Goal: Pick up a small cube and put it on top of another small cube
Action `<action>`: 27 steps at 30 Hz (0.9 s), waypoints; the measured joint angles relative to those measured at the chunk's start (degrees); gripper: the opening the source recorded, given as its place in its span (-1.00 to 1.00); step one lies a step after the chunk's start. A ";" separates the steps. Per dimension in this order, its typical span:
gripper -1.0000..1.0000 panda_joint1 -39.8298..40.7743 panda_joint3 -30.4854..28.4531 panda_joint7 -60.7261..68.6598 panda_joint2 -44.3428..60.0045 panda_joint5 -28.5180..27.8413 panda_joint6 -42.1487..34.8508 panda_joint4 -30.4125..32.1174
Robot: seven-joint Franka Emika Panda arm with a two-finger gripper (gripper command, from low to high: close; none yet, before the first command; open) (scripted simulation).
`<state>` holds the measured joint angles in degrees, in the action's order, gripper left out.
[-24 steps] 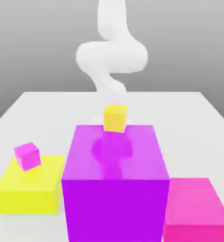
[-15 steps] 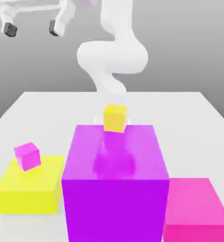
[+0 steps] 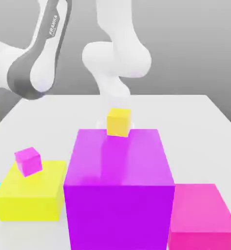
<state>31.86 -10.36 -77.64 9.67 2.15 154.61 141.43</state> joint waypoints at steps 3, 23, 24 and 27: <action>0.00 2.99 0.82 0.69 6.25 4.52 3.18 0.26; -1.00 2.63 -0.88 -0.55 -0.94 -3.99 -1.31 -2.90; -1.00 1.84 -0.38 -1.01 -3.01 -5.40 -2.96 -2.69; -1.00 -1.65 1.86 -1.68 -9.27 -8.06 -8.17 -1.45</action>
<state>30.20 -8.50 -79.33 0.40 -5.91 146.44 139.98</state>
